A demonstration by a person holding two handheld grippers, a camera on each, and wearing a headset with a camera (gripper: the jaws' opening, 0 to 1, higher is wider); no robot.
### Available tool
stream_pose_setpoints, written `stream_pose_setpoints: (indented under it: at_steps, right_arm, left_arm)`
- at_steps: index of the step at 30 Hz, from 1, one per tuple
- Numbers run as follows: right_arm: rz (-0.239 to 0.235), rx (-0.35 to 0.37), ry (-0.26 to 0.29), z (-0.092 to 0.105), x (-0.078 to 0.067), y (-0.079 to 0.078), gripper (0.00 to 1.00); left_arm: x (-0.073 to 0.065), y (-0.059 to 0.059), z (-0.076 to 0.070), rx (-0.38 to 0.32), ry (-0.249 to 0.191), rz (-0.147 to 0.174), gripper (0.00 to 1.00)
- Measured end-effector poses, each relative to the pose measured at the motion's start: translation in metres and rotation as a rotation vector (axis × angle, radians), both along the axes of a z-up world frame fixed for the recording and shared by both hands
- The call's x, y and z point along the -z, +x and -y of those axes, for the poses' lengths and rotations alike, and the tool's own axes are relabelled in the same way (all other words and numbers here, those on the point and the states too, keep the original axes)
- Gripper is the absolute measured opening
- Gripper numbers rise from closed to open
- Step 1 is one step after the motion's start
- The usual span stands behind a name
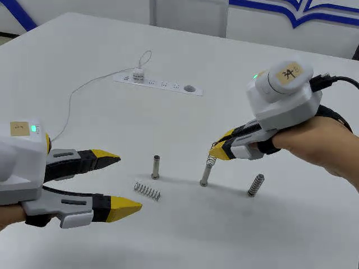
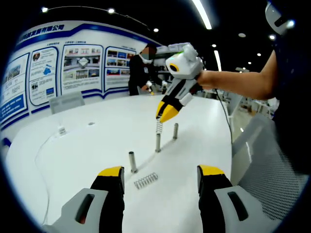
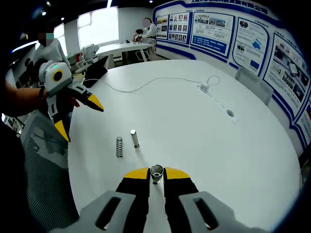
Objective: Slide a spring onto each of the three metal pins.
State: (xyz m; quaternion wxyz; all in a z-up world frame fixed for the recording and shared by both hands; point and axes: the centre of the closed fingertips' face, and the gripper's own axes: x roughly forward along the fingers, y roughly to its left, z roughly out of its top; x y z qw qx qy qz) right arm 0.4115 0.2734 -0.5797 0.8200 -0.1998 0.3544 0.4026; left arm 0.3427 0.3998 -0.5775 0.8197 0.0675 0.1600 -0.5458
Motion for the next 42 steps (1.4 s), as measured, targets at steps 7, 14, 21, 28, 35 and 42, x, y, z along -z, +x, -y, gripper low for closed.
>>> stream_pose_setpoints:
  at_steps: [7,14,21,28,35,42]
  right_arm:
    - [-0.01,0.004,-0.004,0.0,0.009,0.001,0.12]
    - [-0.021,0.008,-0.012,0.0,0.021,0.0,0.12]
    - [-0.035,0.013,-0.019,-0.001,0.034,0.001,0.12]
    - [-0.053,0.021,-0.02,0.0,0.044,0.0,0.12]
    - [-0.066,0.021,-0.033,0.001,0.053,0.001,0.12]
    - [-0.079,0.018,-0.049,0.002,0.061,0.002,0.12]
  left_arm:
    - [0.003,0.001,0.0,0.003,0.004,-0.007,0.61]
    - [0.003,0.002,0.002,0.009,0.001,-0.008,0.61]
    - [0.003,0.001,0.002,0.011,0.0,-0.008,0.61]
    - [0.003,0.001,0.001,0.008,0.003,-0.01,0.61]
    - [0.002,0.001,0.001,0.008,0.002,-0.009,0.61]
    - [0.002,0.0,0.001,0.007,0.002,-0.008,0.61]
